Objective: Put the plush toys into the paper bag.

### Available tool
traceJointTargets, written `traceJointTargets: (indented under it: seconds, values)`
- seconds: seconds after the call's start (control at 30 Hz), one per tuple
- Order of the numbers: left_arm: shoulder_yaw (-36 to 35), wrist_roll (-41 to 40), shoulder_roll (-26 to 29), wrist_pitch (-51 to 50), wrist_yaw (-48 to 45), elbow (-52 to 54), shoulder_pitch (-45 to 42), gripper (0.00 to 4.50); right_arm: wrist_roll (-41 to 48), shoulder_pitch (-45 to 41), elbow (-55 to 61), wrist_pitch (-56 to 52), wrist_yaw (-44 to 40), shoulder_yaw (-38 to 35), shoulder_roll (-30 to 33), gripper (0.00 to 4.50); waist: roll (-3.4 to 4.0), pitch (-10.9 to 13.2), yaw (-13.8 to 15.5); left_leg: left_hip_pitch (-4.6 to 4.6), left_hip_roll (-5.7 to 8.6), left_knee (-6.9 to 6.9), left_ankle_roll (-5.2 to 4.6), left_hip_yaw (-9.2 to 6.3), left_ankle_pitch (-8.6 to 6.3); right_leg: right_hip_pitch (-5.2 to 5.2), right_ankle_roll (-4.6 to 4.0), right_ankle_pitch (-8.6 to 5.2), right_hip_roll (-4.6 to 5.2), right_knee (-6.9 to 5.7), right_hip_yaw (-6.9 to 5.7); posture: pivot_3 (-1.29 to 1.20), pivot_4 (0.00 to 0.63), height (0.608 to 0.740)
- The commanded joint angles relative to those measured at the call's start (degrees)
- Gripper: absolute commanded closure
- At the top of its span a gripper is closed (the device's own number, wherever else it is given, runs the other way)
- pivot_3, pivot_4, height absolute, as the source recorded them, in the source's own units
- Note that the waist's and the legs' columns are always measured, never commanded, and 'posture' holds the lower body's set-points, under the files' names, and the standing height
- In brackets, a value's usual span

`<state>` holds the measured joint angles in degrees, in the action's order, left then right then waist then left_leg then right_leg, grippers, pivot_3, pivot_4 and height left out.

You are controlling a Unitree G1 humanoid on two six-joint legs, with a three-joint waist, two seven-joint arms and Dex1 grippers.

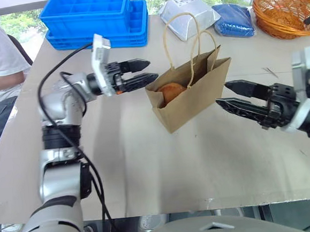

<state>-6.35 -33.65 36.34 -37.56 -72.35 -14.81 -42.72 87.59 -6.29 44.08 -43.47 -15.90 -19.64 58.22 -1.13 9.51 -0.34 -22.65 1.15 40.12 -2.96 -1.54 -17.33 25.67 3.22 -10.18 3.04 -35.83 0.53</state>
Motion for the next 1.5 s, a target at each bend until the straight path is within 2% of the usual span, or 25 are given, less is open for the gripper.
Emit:
traceJointTargets:
  seconds: [0.03,0.07,0.1,0.13,0.2,0.23,0.3,0.4,0.53,0.7,0.9,1.0,1.3,1.5]
  values:
    - [-1.49,-2.99,2.30,-1.19,-2.43,6.34,4.11,0.00,-6.40,2.31,2.24,-0.83,-5.47,-1.17,2.86,2.36,0.01,-0.01,0.04,0.02,0.01,0.01,0.00,0.02,0.00,-0.01,0.00,0.00,0.00,0.00,0.01,0.00,0.150,0.740]
    - [-1.44,-3.70,2.58,-1.65,-2.87,7.95,5.33,0.00,-8.86,2.13,2.68,-0.90,-6.79,1.24,3.06,2.58,0.01,-0.01,0.07,0.05,0.01,0.01,0.00,0.05,0.00,-0.02,0.00,0.00,0.01,-0.02,0.03,0.00,0.150,0.740]
    - [-1.33,-4.28,2.77,-1.92,-3.20,9.05,6.21,0.00,-11.34,1.40,2.94,-0.81,-7.82,4.03,2.74,3.19,0.01,-0.01,0.07,0.05,0.01,0.02,0.00,0.05,0.00,-0.03,0.00,0.00,0.01,0.00,0.03,0.00,0.150,0.740]
    - [-1.12,-4.49,2.84,-1.80,-3.44,9.77,6.85,0.00,-14.29,0.22,2.93,-0.52,-8.46,7.14,2.06,3.54,-0.02,-0.01,0.11,0.05,0.01,0.05,0.00,0.05,0.00,-0.03,0.00,0.00,0.01,-0.01,0.03,0.00,0.150,0.740]
    - [-0.37,-4.29,2.79,-1.06,-3.94,10.86,8.29,0.00,-25.43,-3.66,1.30,1.09,-11.42,17.10,0.01,4.32,-0.02,-0.01,0.11,0.04,0.01,0.09,0.01,0.04,0.00,-0.03,0.00,0.00,-0.01,-0.01,0.02,0.00,0.150,0.740]
    - [0.53,-3.74,3.04,-0.35,-4.55,11.94,9.26,0.00,-31.39,-5.99,-0.35,2.59,-12.97,22.15,-1.58,4.42,-0.02,-0.02,0.04,0.04,0.02,0.09,0.01,0.06,0.01,-0.03,0.00,0.00,-0.02,-0.01,0.03,0.00,0.150,0.740]
    - [1.73,-3.11,3.51,0.50,-5.43,13.35,10.43,0.00,-38.48,-9.10,-3.23,4.54,-15.08,27.87,-4.59,4.42,0.00,-0.01,-0.15,0.07,0.03,0.10,0.10,0.10,0.05,-0.02,0.00,0.00,-0.03,-0.02,0.05,0.00,0.150,0.740]
    - [1.99,-4.62,4.39,-1.15,-5.92,15.68,11.34,0.00,-46.35,-15.77,-11.13,7.89,-18.54,35.80,-12.98,4.42,-0.01,-0.01,-0.45,0.07,0.03,0.09,0.26,0.11,0.14,-0.01,-0.01,0.00,-0.05,-0.02,0.06,0.00,0.150,0.740]
    - [1.47,-4.68,5.68,-0.91,-6.11,15.49,11.70,0.00,-53.92,-19.18,-17.61,11.44,-22.04,40.22,-19.02,4.42,-0.01,-0.01,-0.27,0.08,0.03,0.08,0.27,0.05,0.15,0.00,-0.01,0.00,-0.07,-0.04,0.03,0.00,0.150,0.740]
    - [-0.19,-5.65,7.56,-1.45,-5.42,15.04,11.29,0.00,-58.27,-21.06,-21.67,13.41,-24.39,40.81,-24.26,4.42,0.00,0.00,-0.23,0.03,0.11,0.08,0.28,0.03,0.14,0.00,-0.01,0.00,0.00,-0.02,0.02,0.00,0.150,0.740]
    - [-2.22,-7.24,8.08,-3.36,-3.72,13.56,9.74,0.00,-61.23,-21.24,-23.29,14.01,-26.91,40.01,-26.84,4.42,0.01,0.00,-0.27,0.03,0.11,0.08,0.29,-0.02,0.15,0.00,-0.01,0.00,-0.02,-0.04,-0.03,0.00,0.150,0.740]
    - [-0.81,-5.50,9.10,-1.82,-4.84,13.53,10.67,0.00,-62.05,-21.17,-23.60,13.98,-27.84,39.48,-27.48,4.42,0.01,0.00,-0.37,0.04,0.12,0.08,0.29,-0.01,0.15,0.00,-0.01,0.00,-0.02,-0.04,-0.02,0.00,0.150,0.740]
    - [3.97,-4.17,4.85,0.17,-2.20,18.57,12.83,0.00,-64.74,-23.08,-25.57,13.93,-28.93,39.40,-30.74,4.42,0.01,0.00,-0.37,0.05,0.13,0.08,0.30,0.00,0.15,0.00,-0.01,0.00,-0.02,-0.06,0.00,0.00,0.150,0.740]
    - [4.66,-0.98,0.87,2.87,5.16,21.19,14.21,0.00,-67.42,-24.01,-28.83,15.32,-29.60,40.15,-33.42,4.42,0.01,0.00,-0.35,0.05,0.13,0.08,0.31,-0.01,0.16,0.01,-0.01,0.01,0.00,-0.07,0.00,0.00,0.150,0.740]
